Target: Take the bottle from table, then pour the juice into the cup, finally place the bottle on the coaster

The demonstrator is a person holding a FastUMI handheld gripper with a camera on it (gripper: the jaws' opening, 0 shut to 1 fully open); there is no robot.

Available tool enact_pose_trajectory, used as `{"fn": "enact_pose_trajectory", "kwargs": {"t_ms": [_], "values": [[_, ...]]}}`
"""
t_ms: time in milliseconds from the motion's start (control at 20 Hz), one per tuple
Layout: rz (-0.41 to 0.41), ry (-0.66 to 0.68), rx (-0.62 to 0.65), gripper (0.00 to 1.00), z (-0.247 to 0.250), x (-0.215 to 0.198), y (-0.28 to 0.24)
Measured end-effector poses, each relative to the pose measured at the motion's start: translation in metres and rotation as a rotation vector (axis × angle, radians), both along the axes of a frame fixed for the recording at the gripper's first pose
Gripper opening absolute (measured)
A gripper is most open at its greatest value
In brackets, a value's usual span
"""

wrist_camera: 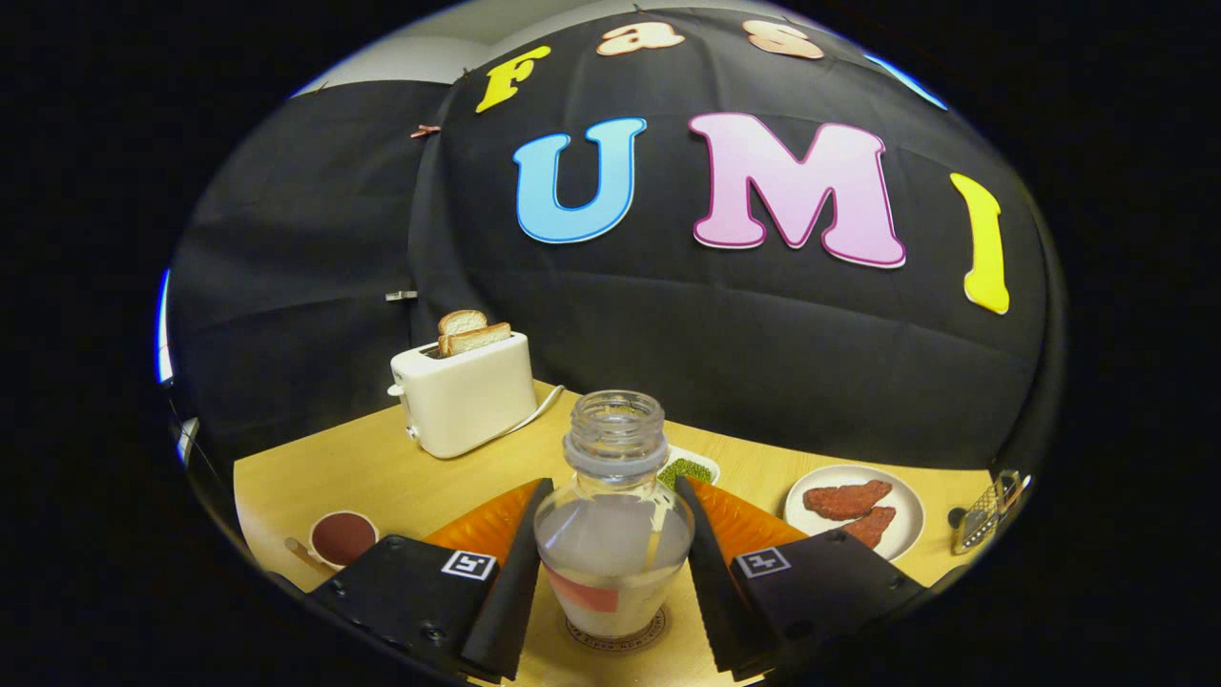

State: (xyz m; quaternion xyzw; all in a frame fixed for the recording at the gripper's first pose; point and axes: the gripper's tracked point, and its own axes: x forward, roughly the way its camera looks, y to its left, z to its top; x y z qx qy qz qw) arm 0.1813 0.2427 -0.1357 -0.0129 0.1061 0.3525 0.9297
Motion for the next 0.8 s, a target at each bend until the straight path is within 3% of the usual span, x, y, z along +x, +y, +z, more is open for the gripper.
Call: {"fn": "enact_pose_trajectory", "kwargs": {"t_ms": [250,650,700,800], "values": [[0.007,-0.003,-0.021,0.77,-0.027,-0.003,-0.005],[0.02,-0.017,-0.017,0.8,-0.03,-0.004,-0.007],[0.023,-0.014,-0.009,0.83,-0.027,-0.005,-0.008],[0.024,-0.019,-0.011,0.99,-0.023,-0.008,-0.01]]}}
